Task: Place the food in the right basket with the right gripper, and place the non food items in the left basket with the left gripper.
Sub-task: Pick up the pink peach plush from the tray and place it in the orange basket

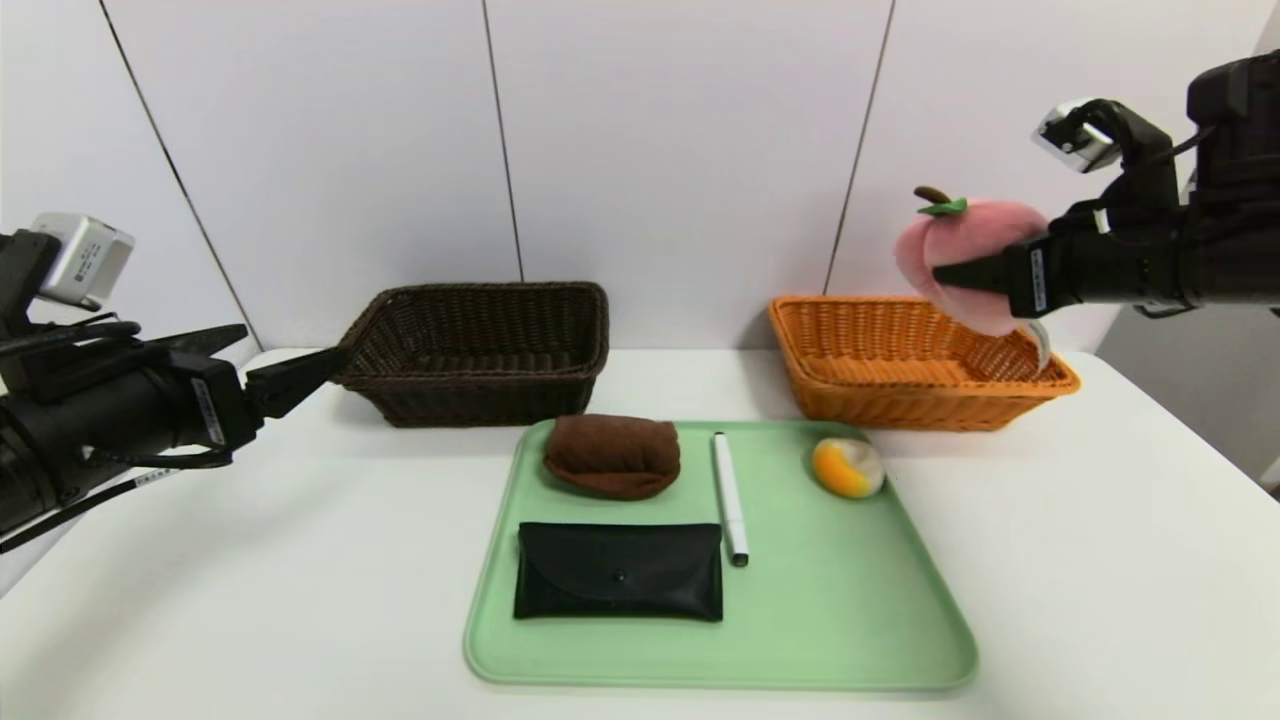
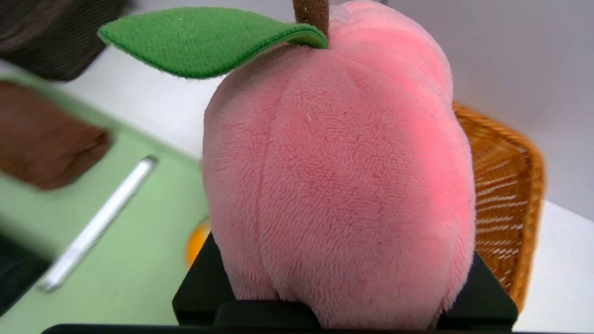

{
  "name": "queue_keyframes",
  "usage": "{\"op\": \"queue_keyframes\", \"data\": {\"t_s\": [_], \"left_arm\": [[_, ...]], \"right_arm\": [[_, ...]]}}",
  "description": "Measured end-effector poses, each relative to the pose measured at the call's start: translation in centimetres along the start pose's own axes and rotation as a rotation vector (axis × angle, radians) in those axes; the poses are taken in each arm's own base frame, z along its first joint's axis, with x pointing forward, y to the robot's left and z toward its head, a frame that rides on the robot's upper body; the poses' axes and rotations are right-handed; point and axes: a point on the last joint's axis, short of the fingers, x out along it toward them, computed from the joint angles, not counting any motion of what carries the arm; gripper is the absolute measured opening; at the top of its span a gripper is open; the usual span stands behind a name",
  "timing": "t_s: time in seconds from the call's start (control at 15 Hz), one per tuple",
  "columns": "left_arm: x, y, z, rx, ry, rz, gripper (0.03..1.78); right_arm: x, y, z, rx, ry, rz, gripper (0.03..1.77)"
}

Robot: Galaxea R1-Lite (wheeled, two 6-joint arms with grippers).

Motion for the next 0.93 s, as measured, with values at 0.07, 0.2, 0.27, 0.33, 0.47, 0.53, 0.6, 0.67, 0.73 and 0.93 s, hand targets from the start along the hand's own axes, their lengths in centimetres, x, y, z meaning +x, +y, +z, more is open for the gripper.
{"op": "queue_keyframes", "data": {"t_s": [0.07,0.2,0.27,0.33,0.47,0.53,0.6,0.67,0.73,0.93], "left_arm": [[0.1,0.0,0.1,0.002,-0.008,0.0,1.69],[0.3,0.1,0.0,0.002,-0.008,0.001,1.69],[0.4,0.1,0.1,0.0,-0.009,0.001,1.69],[0.6,0.2,0.2,0.002,-0.016,0.002,1.69],[1.2,0.3,0.4,0.013,-0.057,0.002,1.69],[1.5,0.4,0.6,0.012,-0.085,0.002,1.69],[1.7,0.5,0.6,0.007,-0.096,0.0,1.69],[1.9,0.5,0.4,0.001,-0.088,0.0,1.69],[2.1,0.6,0.2,-0.003,-0.08,0.001,1.69],[2.5,0.7,-0.2,-0.005,-0.065,0.001,1.69]], "right_arm": [[1.4,-1.3,-0.2,0.006,-0.008,-0.03,0.75],[4.2,-3.9,-1.0,0.022,-0.005,-0.079,0.76],[5.4,-5.1,-1.3,0.029,-0.002,-0.098,0.75],[6.5,-6.1,-1.7,0.036,0.002,-0.115,0.75],[8.3,-7.8,-2.8,0.05,0.022,-0.139,0.75],[9.1,-8.3,-3.5,0.056,0.037,-0.142,0.75],[9.8,-8.6,-4.3,0.062,0.055,-0.143,0.75],[10.4,-8.8,-4.9,0.066,0.066,-0.142,0.75],[10.9,-9.0,-5.4,0.068,0.071,-0.143,0.75],[12.1,-9.4,-6.7,0.075,0.087,-0.146,0.75]]}}
